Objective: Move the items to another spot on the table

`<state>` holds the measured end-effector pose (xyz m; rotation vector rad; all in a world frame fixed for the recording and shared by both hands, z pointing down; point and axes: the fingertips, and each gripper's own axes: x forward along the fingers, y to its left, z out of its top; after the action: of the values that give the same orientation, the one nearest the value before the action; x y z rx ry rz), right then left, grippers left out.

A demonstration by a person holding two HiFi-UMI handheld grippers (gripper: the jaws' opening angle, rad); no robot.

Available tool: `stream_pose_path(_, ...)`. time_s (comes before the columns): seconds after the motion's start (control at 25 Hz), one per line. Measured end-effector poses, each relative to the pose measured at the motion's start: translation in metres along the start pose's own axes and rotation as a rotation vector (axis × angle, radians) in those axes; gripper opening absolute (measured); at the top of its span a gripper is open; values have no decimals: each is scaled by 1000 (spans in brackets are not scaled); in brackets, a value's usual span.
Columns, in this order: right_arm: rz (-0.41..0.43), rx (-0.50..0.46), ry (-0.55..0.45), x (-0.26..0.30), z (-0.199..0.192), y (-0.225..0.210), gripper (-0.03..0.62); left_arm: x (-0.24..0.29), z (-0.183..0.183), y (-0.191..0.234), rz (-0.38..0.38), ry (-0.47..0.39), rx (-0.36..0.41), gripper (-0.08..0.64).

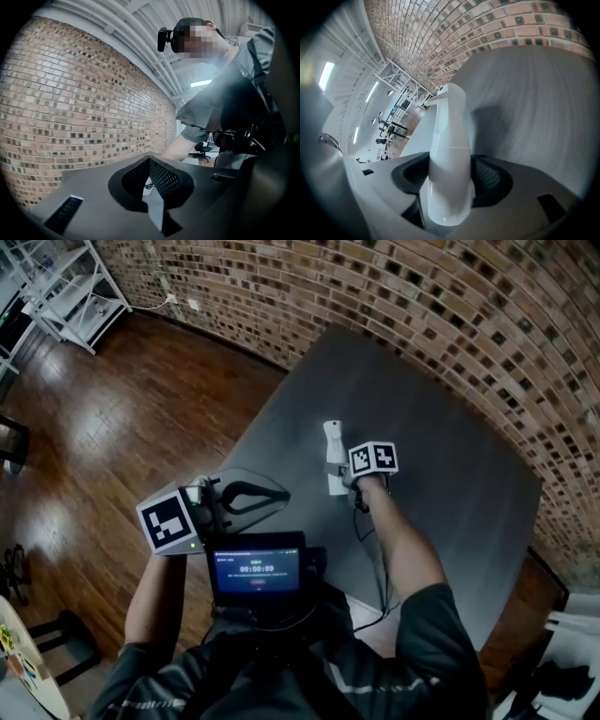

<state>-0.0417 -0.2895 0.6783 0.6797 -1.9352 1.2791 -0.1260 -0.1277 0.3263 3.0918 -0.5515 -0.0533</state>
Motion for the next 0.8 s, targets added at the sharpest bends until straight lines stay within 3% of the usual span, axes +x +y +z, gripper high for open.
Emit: stream_pose_path(0.8, 19, 24, 41, 24, 44, -13, 278, 21, -5, 25, 86, 25, -13, -3)
